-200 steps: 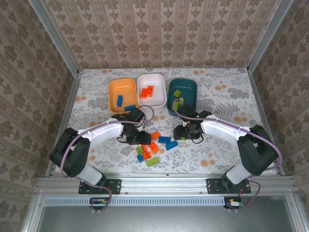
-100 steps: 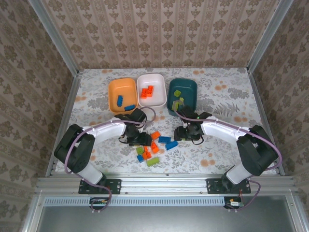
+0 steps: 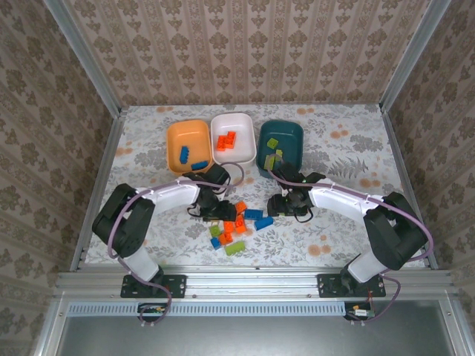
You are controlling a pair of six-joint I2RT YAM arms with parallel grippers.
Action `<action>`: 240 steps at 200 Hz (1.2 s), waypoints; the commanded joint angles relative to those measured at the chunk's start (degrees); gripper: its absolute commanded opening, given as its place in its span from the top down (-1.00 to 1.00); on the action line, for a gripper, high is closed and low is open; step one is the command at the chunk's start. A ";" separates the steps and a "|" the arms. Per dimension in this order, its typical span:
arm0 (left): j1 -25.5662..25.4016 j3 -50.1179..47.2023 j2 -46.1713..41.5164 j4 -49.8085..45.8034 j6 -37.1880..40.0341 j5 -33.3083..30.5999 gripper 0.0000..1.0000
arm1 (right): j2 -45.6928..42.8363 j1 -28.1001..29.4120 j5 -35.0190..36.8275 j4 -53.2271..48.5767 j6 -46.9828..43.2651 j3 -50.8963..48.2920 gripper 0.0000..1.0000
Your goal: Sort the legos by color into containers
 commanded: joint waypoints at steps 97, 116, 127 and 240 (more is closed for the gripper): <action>-1.16 0.44 3.50 0.67 1.18 1.15 0.20 | -1.02 0.35 0.41 1.22 1.19 -1.39 -0.35; -1.14 1.10 3.66 0.41 1.44 1.07 0.31 | -1.23 0.35 0.67 1.19 1.28 -1.43 -0.35; -1.10 1.64 3.93 0.05 1.68 0.89 0.32 | -1.33 0.34 0.89 1.14 1.30 -1.37 -0.35; 2.93 8.95 3.55 -4.59 5.04 1.85 0.67 | -1.72 0.34 2.39 0.48 0.86 -0.72 -0.35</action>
